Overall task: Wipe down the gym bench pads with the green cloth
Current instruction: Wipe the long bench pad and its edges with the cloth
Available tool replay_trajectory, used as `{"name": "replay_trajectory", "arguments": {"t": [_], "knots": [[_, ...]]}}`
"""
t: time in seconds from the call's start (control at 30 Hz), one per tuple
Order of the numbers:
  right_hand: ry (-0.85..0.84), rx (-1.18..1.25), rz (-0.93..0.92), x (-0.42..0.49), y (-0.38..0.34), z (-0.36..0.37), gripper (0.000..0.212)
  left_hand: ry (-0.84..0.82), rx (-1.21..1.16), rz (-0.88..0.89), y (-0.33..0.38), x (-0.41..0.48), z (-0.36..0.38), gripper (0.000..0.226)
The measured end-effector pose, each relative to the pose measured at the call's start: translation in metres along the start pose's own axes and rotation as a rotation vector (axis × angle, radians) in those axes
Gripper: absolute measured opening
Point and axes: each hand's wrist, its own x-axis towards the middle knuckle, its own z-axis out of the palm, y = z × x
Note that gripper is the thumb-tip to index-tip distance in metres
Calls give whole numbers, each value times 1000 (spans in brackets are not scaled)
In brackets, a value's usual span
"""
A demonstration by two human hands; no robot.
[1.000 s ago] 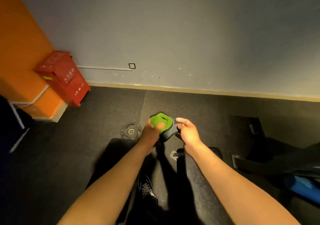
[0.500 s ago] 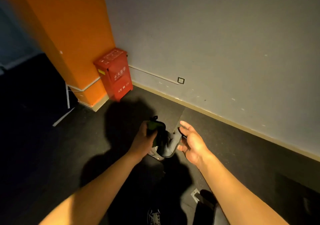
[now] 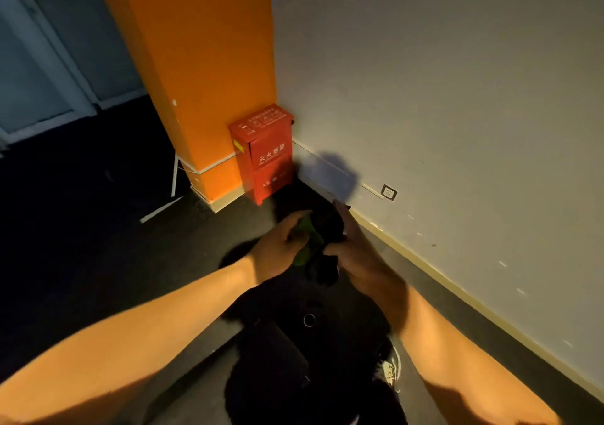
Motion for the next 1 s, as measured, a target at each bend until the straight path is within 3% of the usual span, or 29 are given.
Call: {"name": "replay_trajectory", "arguments": {"t": [0.13, 0.3, 0.43, 0.6, 0.73, 0.87, 1.0], "knots": [[-2, -249, -3, 52, -10, -57, 94, 123, -119, -121, 5, 61, 35, 11], [169, -586, -84, 115, -49, -167, 51, 382, -321, -332, 45, 135, 81, 37], [203, -849, -291, 155, -79, -224, 25, 508, -402, -405, 77, 186, 97, 37], [-96, -1266, -53, 204, -106, -226, 61, 608, -436, -480, 100, 245, 95, 46], [-230, -1150, -110, 257, -131, -211, 43, 681, -512, -529, 92, 285, 70, 37], [-575, -620, 97, 314, -145, -181, 44, 686, -555, -527, 66, 322, 42, 35], [-707, -734, 49, 390, -140, -129, 66, 799, -609, -551, 27, 355, -3, 36]]}}
